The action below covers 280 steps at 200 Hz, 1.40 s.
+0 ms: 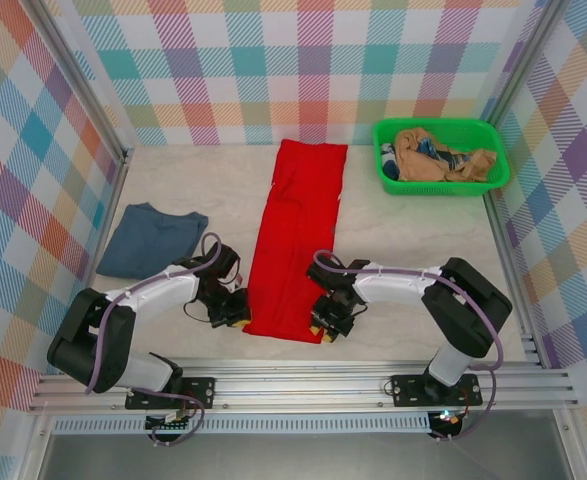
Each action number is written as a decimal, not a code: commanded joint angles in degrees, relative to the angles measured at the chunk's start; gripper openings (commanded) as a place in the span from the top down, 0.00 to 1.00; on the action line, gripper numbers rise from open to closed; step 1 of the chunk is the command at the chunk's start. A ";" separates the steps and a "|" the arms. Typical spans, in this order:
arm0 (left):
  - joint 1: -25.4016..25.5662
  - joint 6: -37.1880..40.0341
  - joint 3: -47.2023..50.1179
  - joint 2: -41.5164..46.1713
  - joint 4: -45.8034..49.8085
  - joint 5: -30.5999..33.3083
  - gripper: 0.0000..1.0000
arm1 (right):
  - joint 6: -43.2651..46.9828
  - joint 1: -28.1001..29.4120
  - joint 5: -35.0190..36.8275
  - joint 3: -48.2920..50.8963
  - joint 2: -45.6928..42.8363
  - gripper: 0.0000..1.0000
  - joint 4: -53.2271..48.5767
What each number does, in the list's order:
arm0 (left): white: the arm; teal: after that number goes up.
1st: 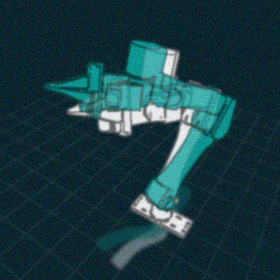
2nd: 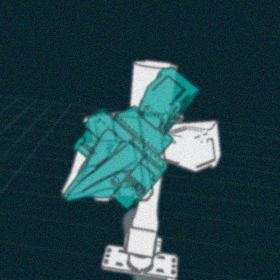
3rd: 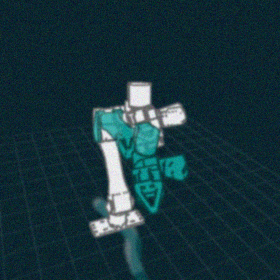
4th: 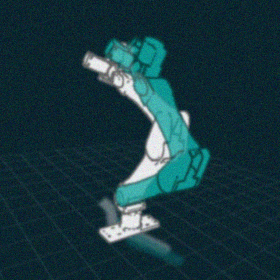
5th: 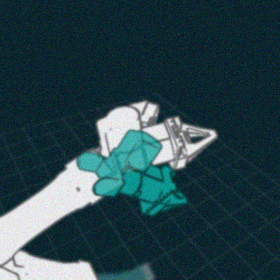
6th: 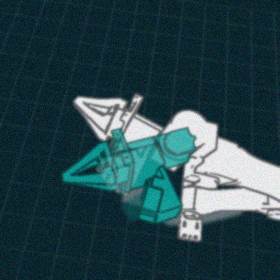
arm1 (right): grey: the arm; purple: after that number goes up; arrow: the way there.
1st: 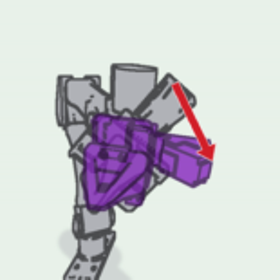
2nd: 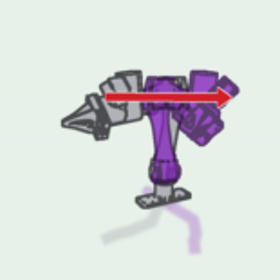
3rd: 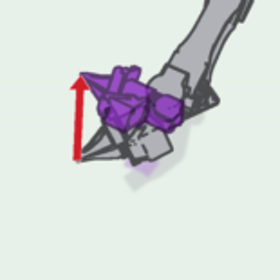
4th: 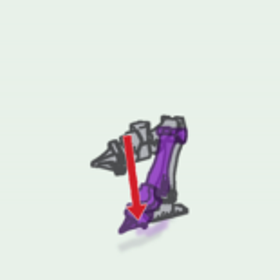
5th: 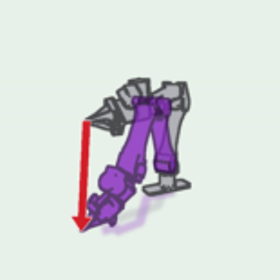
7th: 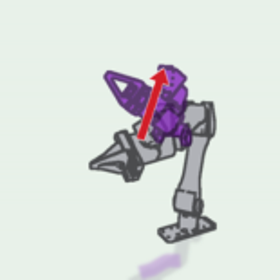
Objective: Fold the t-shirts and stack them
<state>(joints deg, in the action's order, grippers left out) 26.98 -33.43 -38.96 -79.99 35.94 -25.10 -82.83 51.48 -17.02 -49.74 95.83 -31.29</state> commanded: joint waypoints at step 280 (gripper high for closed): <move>1.19 -7.42 -16.94 4.34 11.88 6.84 1.00 | 6.44 -8.66 -3.37 -2.29 -13.25 1.00 -7.38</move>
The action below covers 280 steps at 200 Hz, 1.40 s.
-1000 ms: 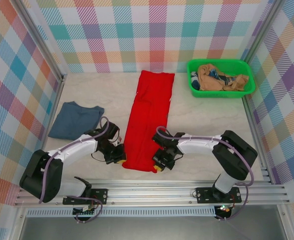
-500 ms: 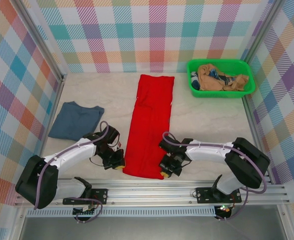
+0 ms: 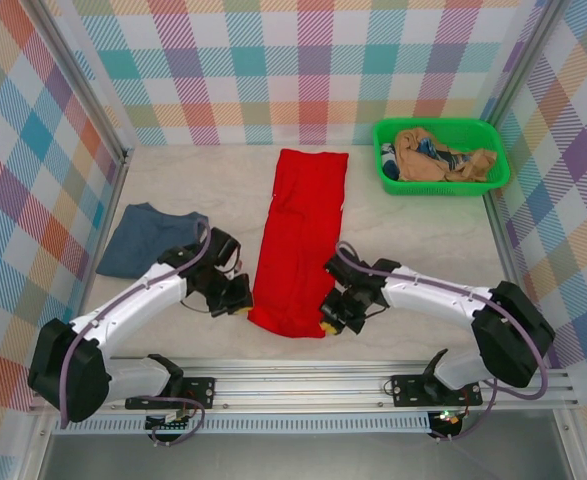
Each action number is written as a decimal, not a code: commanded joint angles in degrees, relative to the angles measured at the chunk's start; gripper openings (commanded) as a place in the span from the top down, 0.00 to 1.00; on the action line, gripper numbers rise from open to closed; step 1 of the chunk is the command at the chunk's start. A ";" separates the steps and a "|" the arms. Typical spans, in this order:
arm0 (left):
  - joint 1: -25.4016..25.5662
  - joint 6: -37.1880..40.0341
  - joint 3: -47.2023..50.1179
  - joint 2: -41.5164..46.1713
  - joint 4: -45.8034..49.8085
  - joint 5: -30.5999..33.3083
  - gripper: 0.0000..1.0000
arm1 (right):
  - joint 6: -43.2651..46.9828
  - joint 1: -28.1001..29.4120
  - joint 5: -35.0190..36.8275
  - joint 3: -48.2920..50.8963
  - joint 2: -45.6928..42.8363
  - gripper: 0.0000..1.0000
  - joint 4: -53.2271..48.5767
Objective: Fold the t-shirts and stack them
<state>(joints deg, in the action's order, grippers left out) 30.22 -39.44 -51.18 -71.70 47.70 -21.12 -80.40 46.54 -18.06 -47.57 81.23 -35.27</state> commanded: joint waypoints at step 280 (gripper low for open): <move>-14.92 2.75 -68.99 -54.86 4.69 10.86 0.38 | 20.45 -27.08 6.40 -50.82 37.26 0.45 -13.04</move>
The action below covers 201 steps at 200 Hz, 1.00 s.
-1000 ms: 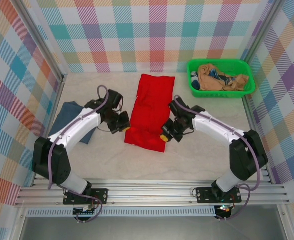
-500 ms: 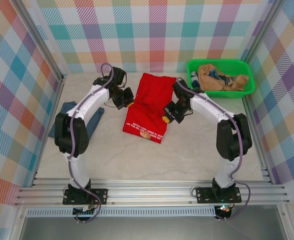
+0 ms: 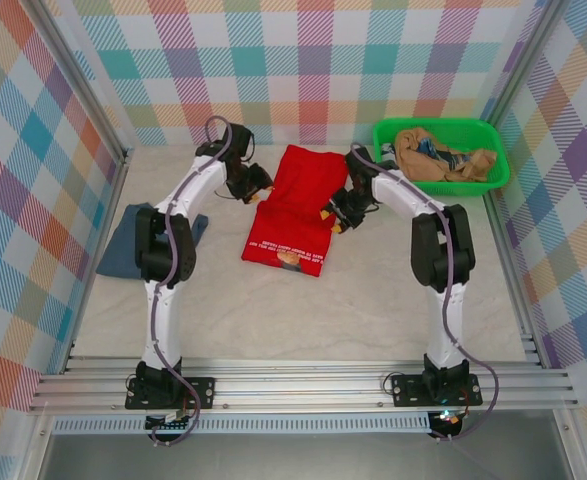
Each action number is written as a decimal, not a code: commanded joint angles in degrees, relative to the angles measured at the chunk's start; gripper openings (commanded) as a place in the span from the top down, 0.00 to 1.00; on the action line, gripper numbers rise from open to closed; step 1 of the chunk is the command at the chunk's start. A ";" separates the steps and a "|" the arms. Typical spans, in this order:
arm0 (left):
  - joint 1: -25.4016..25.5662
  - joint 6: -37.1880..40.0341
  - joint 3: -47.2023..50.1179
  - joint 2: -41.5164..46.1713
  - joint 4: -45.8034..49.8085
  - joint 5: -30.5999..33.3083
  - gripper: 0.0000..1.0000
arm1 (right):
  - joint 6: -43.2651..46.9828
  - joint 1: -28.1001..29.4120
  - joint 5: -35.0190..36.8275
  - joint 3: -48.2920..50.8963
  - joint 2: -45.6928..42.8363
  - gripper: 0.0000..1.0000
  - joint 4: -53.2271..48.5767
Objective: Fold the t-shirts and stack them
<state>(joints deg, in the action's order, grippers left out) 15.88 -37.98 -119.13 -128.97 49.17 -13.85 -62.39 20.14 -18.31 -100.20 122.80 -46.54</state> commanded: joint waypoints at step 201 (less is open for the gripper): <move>-2.69 3.30 9.48 -2.47 -5.21 -1.62 0.89 | 6.49 5.24 9.34 3.84 -0.25 0.99 3.09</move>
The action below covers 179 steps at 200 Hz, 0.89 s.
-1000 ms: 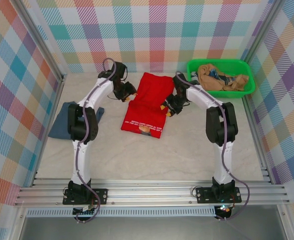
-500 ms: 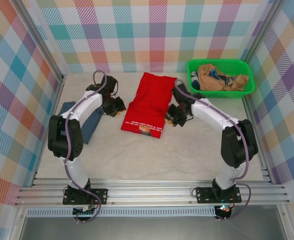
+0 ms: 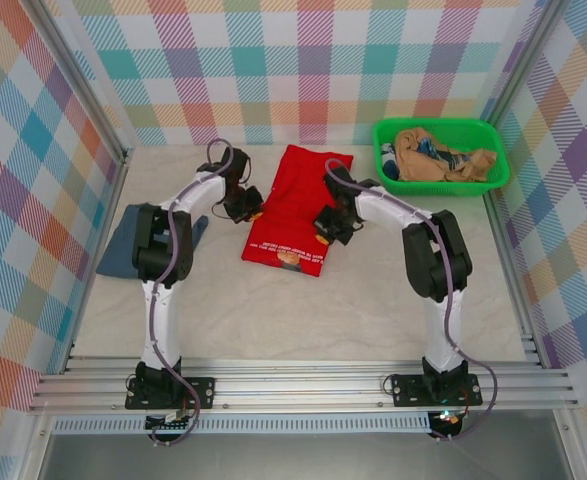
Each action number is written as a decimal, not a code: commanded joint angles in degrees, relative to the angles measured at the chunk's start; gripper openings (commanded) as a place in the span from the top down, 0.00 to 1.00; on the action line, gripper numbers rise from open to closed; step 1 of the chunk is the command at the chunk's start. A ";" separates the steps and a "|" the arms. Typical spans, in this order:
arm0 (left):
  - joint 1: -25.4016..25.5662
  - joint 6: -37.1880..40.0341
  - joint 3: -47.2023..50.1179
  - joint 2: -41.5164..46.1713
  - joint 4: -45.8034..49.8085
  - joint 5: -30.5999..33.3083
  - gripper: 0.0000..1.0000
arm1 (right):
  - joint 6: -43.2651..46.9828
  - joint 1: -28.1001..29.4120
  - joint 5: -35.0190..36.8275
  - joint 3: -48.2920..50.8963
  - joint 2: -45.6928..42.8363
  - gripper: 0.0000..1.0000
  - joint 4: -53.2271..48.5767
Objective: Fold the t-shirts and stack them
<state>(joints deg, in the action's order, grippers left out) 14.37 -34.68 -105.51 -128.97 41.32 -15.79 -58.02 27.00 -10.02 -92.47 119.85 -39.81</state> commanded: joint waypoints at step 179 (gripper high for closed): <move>-3.99 2.94 4.92 11.41 7.63 0.73 0.60 | -2.50 -0.93 -1.26 11.18 -12.71 0.60 4.37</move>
<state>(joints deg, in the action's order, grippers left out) 11.07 -33.67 -112.31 -127.90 45.78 -13.89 -57.25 21.32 -9.02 -90.85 115.50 -38.11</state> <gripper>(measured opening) 0.350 0.351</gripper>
